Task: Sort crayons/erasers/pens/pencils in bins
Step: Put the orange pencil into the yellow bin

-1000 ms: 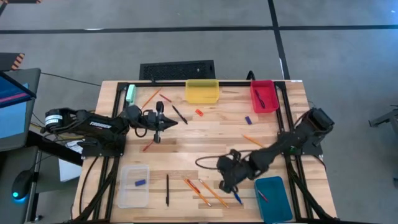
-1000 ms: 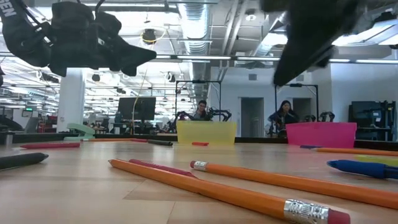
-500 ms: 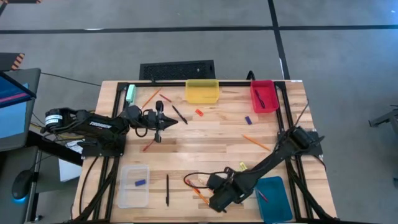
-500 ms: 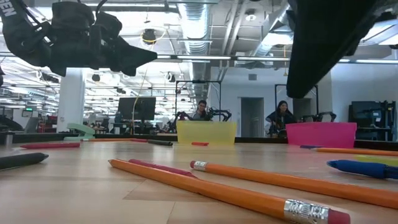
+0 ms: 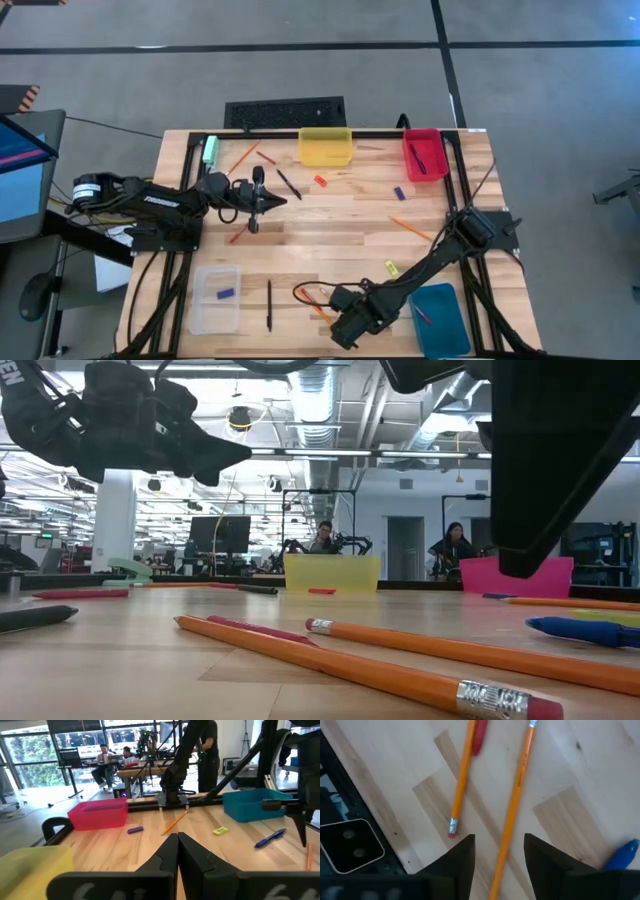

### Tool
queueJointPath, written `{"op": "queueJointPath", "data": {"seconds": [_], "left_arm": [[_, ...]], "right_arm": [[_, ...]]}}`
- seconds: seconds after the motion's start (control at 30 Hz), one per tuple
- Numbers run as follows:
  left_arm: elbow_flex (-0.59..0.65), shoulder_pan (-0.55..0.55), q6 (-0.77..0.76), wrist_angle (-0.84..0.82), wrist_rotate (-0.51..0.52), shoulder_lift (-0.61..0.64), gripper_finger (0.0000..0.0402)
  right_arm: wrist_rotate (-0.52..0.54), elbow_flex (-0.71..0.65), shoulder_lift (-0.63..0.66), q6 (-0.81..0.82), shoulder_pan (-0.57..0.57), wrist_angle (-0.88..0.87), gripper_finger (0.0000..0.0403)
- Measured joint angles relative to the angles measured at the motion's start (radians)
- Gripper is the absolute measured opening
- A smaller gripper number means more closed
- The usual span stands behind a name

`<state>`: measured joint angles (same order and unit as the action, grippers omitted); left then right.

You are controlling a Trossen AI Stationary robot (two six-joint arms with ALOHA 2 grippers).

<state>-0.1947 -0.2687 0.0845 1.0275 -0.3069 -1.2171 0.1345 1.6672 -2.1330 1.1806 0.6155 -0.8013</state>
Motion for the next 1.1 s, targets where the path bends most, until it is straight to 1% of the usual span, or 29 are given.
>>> {"op": "queueJointPath", "data": {"seconds": [0.17,0.33,0.47,0.53,0.63,0.8,0.9,1.0,1.1], "left_arm": [[0.0,0.002,0.0,-0.004,0.0,0.0,0.0],[0.0,0.002,0.0,-0.015,0.0,0.0,0.0],[0.0,0.002,0.0,-0.023,0.0,0.0,0.0],[0.0,0.002,0.0,-0.024,0.0,0.0,0.0],[0.0,0.002,0.0,-0.025,0.0,0.0,0.0],[0.0,0.002,-0.004,-0.025,0.0,0.0,0.0],[0.0,0.002,-0.017,-0.025,0.0,0.0,0.0],[0.0,0.002,-0.019,-0.025,0.0,0.0,0.0],[0.0,0.002,-0.026,-0.025,0.0,0.0,0.0]], "right_arm": [[0.017,0.0,-0.027,0.001,-0.002,-0.006,0.0171],[-0.005,0.0,-0.085,0.022,0.0,-0.015,0.0167],[-0.014,0.004,-0.098,0.022,-0.001,-0.019,0.017],[-0.014,0.005,-0.105,0.023,-0.001,-0.026,0.0165],[-0.014,0.004,-0.106,0.019,-0.002,-0.033,0.014],[-0.023,0.003,-0.108,0.019,-0.012,-0.039,0.008],[-0.028,0.002,-0.109,0.01,-0.016,-0.039,0.005],[-0.028,0.002,-0.109,-0.006,-0.016,-0.037,0.0031],[-0.027,0.001,-0.108,-0.011,-0.021,-0.036,0.0021]]}}
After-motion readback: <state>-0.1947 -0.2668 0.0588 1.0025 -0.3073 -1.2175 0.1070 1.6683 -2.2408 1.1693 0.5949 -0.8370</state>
